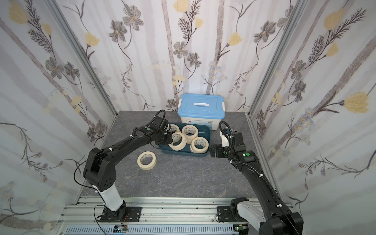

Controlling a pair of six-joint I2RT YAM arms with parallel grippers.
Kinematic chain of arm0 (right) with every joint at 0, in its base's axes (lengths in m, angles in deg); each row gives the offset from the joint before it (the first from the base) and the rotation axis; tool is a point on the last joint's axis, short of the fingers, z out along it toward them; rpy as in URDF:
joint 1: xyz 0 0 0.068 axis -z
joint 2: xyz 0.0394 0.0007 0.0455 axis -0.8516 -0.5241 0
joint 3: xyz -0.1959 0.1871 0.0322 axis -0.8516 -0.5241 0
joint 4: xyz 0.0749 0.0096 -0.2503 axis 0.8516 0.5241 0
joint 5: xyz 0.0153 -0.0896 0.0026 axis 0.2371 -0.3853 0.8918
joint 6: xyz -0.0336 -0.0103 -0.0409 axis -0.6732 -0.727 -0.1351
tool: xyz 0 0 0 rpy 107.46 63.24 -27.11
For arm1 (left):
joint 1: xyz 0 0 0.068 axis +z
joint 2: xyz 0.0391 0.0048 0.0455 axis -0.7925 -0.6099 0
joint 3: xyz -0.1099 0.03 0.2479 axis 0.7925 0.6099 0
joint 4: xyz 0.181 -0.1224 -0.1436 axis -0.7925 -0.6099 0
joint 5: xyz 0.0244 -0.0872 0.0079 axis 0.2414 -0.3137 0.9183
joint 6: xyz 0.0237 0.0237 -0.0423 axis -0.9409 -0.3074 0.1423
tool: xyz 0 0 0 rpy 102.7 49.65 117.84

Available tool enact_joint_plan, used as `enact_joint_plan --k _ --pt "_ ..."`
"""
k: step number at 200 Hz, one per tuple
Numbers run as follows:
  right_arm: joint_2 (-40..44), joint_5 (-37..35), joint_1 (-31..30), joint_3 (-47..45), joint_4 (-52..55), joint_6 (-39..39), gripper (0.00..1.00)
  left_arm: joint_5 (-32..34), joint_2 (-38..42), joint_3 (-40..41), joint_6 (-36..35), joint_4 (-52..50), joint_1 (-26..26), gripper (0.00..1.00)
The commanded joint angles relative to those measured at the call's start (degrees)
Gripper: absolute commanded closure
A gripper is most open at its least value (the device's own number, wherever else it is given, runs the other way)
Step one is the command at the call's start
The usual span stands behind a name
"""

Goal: Take out the art tape in the storage box
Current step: Pick up the art tape from the storage box, then place the art tape at the center of the board.

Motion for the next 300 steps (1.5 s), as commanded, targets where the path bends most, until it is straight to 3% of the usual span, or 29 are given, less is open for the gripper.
enact_joint_plan --k 1,95,172,300 --pt "-0.3 -0.5 0.0 0.5 -0.8 0.3 0.00 1.0 2.6 1.3 -0.6 -0.7 0.0 0.94" --pt "-3.7 0.2 -0.1 1.5 -0.9 0.3 0.00 2.5 15.9 15.0 1.9 -4.1 -0.3 0.94" --pt "-4.8 0.3 0.0 3.7 -0.9 0.3 0.00 2.7 21.2 21.6 3.4 -8.0 -1.0 0.95" --pt "-4.3 0.3 0.0 3.4 -0.9 0.2 0.00 5.6 16.6 27.0 5.5 -2.3 -1.3 0.96"
